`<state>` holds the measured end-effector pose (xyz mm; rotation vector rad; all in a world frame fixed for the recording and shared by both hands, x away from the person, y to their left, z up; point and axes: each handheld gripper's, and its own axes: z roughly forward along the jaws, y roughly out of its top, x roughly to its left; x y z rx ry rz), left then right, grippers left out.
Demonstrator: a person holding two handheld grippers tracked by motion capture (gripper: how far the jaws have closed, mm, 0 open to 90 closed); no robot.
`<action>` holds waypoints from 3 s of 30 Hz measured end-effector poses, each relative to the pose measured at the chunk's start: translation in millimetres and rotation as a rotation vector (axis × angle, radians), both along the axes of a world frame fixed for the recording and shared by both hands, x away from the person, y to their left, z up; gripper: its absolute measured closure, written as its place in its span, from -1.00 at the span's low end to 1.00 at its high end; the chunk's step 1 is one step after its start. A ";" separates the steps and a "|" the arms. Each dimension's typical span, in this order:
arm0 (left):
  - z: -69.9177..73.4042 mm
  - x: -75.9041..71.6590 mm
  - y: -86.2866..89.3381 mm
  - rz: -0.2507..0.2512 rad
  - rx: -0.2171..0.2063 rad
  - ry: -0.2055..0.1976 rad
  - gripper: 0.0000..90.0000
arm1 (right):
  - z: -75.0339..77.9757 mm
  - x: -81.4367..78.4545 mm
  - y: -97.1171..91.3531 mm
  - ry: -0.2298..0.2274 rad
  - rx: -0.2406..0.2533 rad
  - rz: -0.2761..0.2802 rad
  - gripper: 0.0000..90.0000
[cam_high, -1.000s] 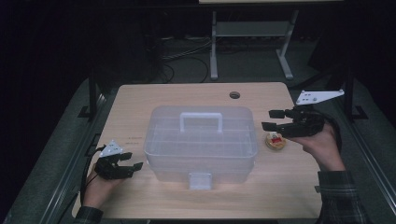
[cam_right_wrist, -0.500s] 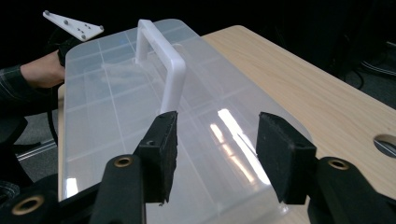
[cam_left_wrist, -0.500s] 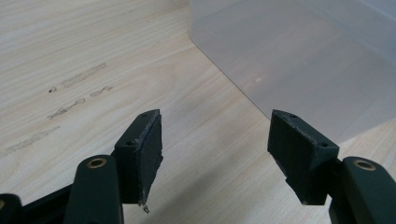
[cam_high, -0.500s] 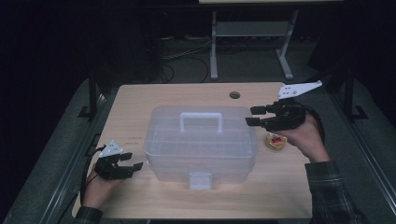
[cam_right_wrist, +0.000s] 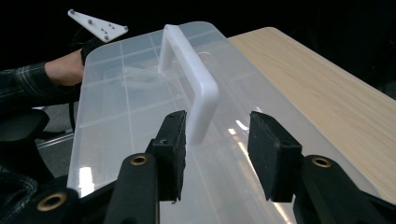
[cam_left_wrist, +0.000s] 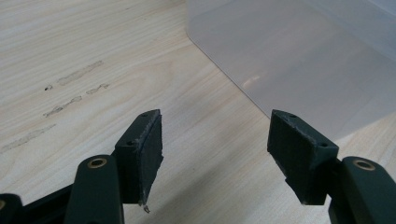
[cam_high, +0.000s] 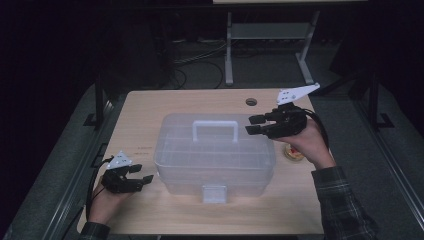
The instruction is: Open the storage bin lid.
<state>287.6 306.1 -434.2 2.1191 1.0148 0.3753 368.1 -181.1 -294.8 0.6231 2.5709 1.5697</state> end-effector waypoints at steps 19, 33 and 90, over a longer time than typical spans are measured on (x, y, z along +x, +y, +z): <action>-1.1 0.5 -1.2 -0.005 -0.002 0.005 -0.22 | -3.8 16.5 31.1 0.029 0.002 0.065 0.29; -1.0 0.9 -1.9 -0.010 -0.005 0.002 -0.21 | -5.2 17.1 39.9 0.025 -0.029 0.113 0.45; 13.4 -4.5 8.7 -0.001 -0.056 -0.046 -0.20 | 17.6 33.4 36.1 0.036 -0.014 0.143 0.71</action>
